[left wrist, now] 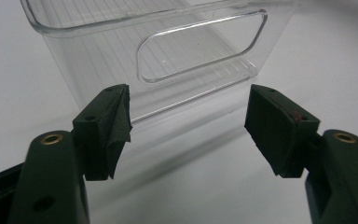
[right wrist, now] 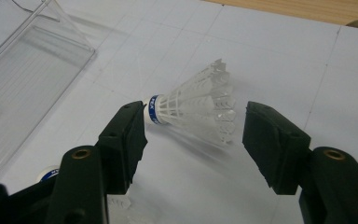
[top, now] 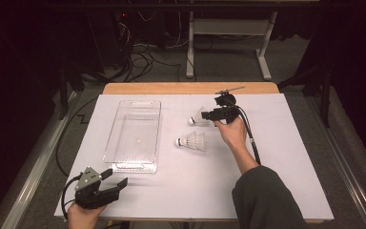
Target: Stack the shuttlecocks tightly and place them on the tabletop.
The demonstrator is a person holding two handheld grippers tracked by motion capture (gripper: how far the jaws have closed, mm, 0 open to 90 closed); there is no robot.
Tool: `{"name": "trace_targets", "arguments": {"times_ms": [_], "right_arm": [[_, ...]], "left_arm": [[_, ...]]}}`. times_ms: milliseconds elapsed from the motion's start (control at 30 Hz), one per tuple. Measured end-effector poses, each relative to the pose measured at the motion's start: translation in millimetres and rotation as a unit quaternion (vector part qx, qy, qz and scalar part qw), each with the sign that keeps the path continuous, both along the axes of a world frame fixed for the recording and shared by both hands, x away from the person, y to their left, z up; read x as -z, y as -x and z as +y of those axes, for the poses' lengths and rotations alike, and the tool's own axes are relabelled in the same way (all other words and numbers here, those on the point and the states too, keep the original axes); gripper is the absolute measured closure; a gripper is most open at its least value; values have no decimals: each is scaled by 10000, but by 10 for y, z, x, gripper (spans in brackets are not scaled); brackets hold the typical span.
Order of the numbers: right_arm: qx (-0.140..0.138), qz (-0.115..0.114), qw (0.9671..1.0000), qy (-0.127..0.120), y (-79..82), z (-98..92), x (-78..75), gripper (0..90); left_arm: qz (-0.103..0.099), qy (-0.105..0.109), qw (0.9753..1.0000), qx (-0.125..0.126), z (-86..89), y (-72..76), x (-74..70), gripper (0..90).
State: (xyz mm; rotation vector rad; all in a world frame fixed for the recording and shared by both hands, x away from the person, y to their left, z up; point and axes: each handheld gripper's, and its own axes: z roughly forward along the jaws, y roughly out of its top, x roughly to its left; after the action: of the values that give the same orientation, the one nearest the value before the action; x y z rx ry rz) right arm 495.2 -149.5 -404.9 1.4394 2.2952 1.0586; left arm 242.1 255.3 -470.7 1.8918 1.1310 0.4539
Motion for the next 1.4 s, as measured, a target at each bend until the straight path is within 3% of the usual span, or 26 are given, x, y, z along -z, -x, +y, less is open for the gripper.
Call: {"name": "trace_targets", "arguments": {"times_ms": [433, 833, 1400], "right_arm": [[67, 217, 9997, 34, -177, 116, 53, 417], [273, 540, 9981, -86, -274, 115, 168, 521], [229, 609, 9979, -68, -276, 168, 196, 686]], "left_arm": [[-2, -1, 10000, 16, -3, 1, 2, 321], [-2, 11, 10000, 33, -4, 2, 1, 321], [0, -14, 10000, 37, -11, 2, 1, 320]]}}
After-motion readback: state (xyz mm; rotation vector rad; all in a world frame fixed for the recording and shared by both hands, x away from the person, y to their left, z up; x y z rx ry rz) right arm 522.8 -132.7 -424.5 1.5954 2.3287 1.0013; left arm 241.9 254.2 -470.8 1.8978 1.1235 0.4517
